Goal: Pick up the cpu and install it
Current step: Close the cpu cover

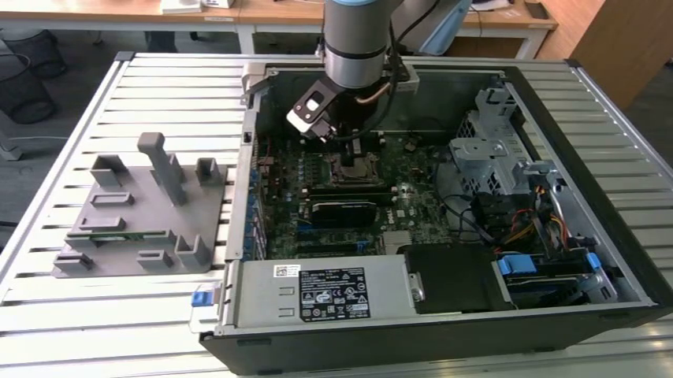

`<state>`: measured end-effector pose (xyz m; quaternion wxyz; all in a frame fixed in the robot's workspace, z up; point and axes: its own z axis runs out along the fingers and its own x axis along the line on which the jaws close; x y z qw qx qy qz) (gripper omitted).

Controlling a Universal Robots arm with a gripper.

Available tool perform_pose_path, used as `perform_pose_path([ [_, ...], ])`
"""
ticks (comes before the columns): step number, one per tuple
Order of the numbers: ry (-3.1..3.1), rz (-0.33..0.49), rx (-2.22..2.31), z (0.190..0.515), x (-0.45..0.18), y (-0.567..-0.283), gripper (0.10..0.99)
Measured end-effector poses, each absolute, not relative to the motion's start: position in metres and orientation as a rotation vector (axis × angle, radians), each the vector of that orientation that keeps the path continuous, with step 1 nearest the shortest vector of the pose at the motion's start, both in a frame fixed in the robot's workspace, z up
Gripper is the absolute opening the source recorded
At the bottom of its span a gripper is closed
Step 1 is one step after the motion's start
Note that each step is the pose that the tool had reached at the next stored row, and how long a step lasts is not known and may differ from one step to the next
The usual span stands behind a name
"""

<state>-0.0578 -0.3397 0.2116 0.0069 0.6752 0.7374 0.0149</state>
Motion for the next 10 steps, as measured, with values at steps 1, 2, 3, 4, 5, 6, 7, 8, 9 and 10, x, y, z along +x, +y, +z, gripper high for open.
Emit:
perform_pose_path([
  [1,2.307,0.046,2.112,0.213,-0.057,-0.340,0.106],
  [2,2.307,0.047,2.112,0.213,-0.056,-0.340,0.106],
  [3,2.306,0.046,2.112,0.213,-0.055,-0.340,0.106],
  [4,2.306,0.046,2.112,0.213,-0.053,-0.340,0.106],
  [5,2.307,0.046,2.112,0.213,-0.051,-0.340,0.106],
  [6,2.307,0.046,2.112,0.213,-0.049,-0.340,0.106],
  [7,2.307,0.046,2.112,0.213,-0.048,-0.340,0.106],
  [8,2.307,0.046,2.112,0.213,-0.047,-0.340,0.106],
  [9,2.306,0.046,2.112,0.213,-0.045,-0.340,0.106],
  [10,2.307,0.046,2.112,0.213,-0.045,-0.340,0.106],
])
